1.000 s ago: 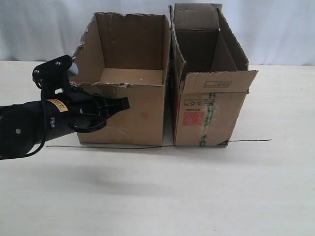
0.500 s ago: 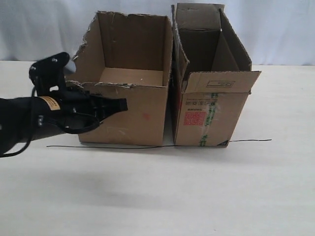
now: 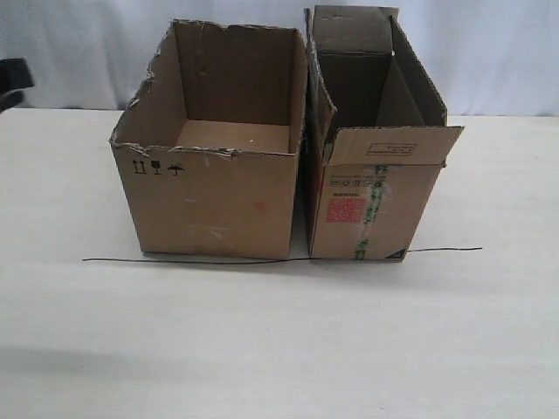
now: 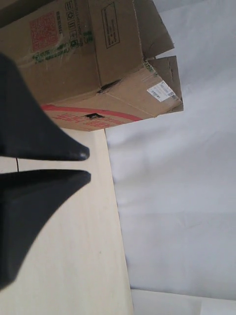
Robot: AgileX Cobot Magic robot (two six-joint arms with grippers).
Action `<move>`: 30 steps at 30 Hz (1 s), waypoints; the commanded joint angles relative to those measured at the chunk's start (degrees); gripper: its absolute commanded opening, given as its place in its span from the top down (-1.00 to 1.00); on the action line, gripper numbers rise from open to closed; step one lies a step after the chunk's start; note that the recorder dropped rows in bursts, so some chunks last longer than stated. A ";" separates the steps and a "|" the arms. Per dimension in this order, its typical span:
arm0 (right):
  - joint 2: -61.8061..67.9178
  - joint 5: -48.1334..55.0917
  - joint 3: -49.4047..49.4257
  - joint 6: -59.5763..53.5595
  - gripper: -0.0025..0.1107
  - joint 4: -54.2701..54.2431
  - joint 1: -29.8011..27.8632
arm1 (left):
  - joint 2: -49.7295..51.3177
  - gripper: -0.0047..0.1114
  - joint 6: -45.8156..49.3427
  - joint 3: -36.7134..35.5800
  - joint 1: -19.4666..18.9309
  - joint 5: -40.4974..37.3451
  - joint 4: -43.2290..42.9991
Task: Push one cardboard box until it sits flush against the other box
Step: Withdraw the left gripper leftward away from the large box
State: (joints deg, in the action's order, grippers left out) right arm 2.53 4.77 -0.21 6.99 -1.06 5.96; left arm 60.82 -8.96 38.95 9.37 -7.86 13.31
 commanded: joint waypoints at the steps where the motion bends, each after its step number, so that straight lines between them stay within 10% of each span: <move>1: -0.32 -0.17 0.21 -0.18 0.87 0.23 -0.46 | 5.62 0.92 4.65 1.42 -9.46 -2.04 -0.21; 14: -0.32 -0.17 0.21 -0.18 0.87 0.23 -0.46 | 34.37 0.92 42.60 22.64 -14.17 -20.90 28.78; 30: -0.32 -0.17 0.21 -0.18 0.87 0.23 -0.46 | 50.50 0.92 45.16 31.48 -11.31 -20.68 33.91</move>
State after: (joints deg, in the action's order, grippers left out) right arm 2.53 4.77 -0.21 6.99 -1.06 5.96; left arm 110.63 35.41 69.79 -3.71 -29.82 46.60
